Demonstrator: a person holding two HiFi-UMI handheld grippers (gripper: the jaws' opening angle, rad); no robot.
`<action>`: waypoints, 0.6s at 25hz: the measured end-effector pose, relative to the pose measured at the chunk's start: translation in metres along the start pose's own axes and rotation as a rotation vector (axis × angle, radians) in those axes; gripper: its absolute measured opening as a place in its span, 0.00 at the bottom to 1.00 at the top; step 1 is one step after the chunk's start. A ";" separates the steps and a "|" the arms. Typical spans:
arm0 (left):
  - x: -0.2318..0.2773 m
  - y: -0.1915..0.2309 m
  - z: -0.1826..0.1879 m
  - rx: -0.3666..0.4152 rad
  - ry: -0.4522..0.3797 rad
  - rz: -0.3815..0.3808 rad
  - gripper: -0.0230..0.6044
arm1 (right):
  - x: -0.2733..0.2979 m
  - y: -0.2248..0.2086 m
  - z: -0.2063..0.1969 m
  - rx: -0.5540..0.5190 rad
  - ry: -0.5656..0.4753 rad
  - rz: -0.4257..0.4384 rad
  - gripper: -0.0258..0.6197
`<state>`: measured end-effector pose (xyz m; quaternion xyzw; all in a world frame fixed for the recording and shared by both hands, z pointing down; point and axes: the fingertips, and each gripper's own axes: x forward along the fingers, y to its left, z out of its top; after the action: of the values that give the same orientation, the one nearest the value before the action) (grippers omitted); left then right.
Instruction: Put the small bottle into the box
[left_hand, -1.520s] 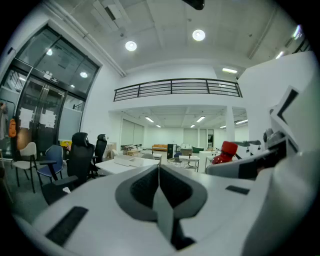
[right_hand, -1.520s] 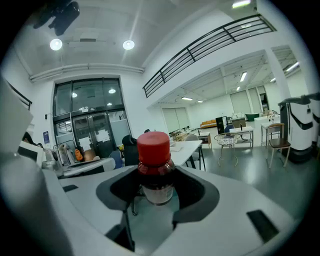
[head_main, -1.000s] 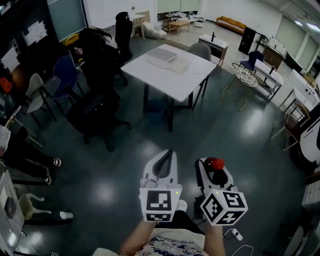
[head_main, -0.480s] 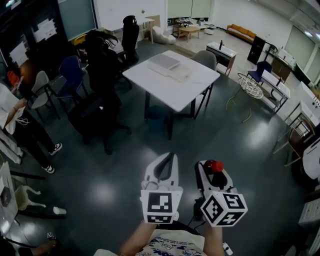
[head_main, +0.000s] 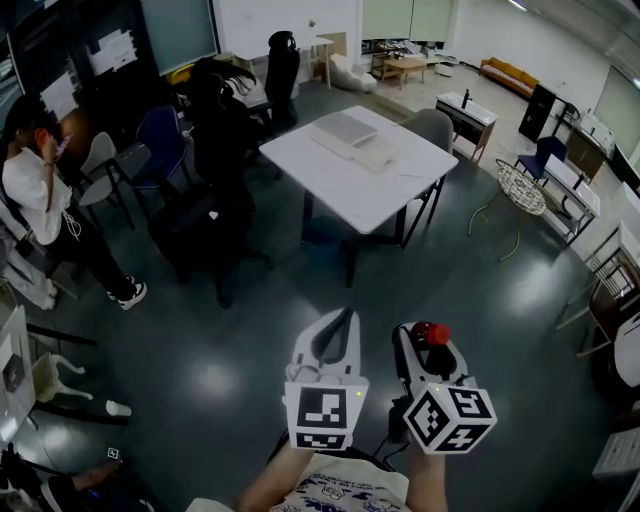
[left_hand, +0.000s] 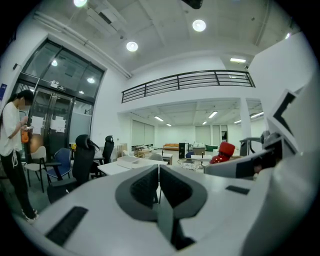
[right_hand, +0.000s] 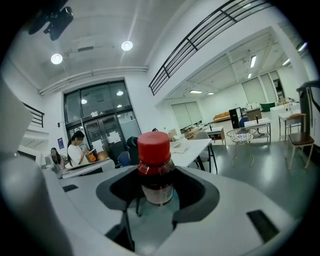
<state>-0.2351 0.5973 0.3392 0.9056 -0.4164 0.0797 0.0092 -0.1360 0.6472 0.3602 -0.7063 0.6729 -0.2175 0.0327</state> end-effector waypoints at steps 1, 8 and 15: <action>0.003 0.001 0.000 0.000 0.002 0.003 0.07 | 0.003 -0.001 0.001 0.002 0.002 0.003 0.39; 0.050 0.002 0.005 -0.001 0.009 -0.017 0.07 | 0.035 -0.018 0.013 0.003 0.014 0.005 0.39; 0.127 0.014 0.012 -0.016 0.001 -0.064 0.07 | 0.095 -0.047 0.039 -0.002 0.005 -0.041 0.39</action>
<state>-0.1632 0.4914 0.3457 0.9184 -0.3878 0.0765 0.0190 -0.0783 0.5508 0.3659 -0.7194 0.6586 -0.2192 0.0259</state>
